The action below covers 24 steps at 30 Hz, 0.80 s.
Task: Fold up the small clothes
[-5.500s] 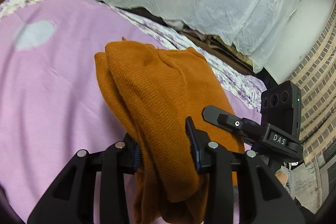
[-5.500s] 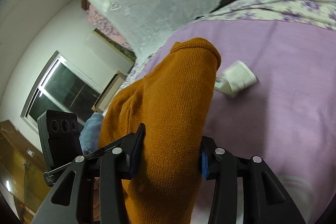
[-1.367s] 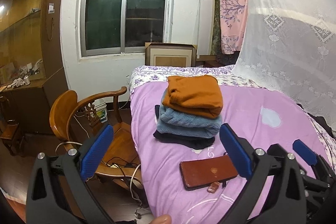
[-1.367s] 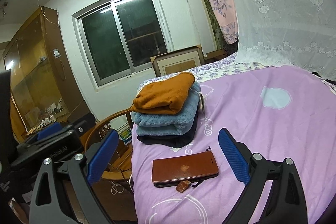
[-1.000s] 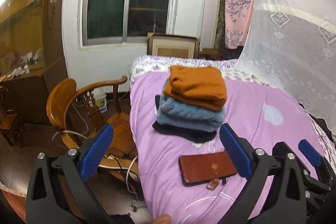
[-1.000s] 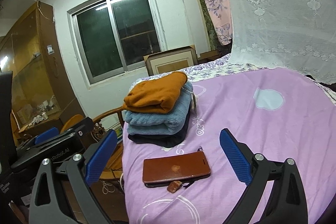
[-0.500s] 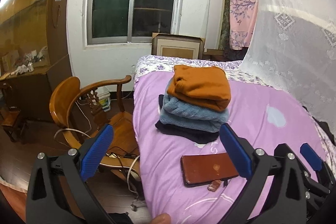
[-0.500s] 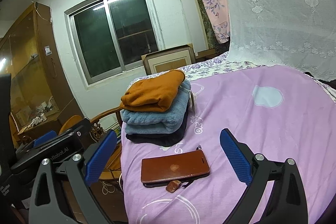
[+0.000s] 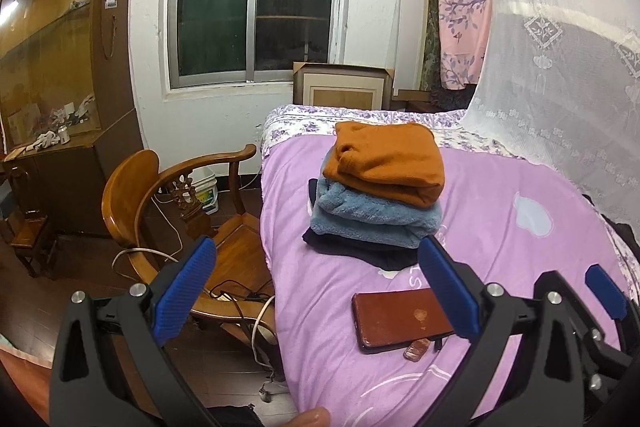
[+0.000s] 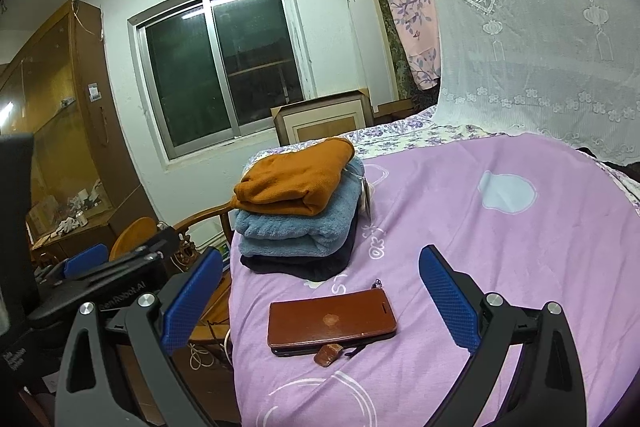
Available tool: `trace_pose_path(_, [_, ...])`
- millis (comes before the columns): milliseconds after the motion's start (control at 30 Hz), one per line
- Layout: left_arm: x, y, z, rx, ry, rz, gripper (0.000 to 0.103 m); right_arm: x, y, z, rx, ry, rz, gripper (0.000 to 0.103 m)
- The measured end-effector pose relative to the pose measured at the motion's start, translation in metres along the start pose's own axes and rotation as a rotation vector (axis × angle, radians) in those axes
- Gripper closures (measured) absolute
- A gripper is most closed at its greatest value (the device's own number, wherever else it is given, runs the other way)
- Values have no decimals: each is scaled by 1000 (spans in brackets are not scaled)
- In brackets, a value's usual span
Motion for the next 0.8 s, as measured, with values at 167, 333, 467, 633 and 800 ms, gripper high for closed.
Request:
trace_pose_path(167, [-3, 5, 2, -19, -16, 10, 4, 1, 1, -3, 5, 3, 5, 3])
trace_pose_path(333, [-4, 4, -2, -8, -8, 3, 4, 2, -1, -5, 13, 5, 0, 3])
trace_pose_path(467, [-3, 2, -3, -8, -9, 1, 4, 2, -2, -5, 14, 7, -3, 3])
trace_pose_path(633, [-3, 0, -3, -3, -6, 0, 4, 3, -2, -7, 20, 5, -1, 3])
trace_pose_path(800, [-2, -1, -2, 1, -8, -1, 4, 3, -3, -7, 22, 5, 0, 3])
Point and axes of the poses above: each gripper's, at about its wrist camera, not at the fingertips, and z roughly the way its jaws point, y to its right, x to its top, the point moved 1 cm from there along z, roughly the way its jaws point
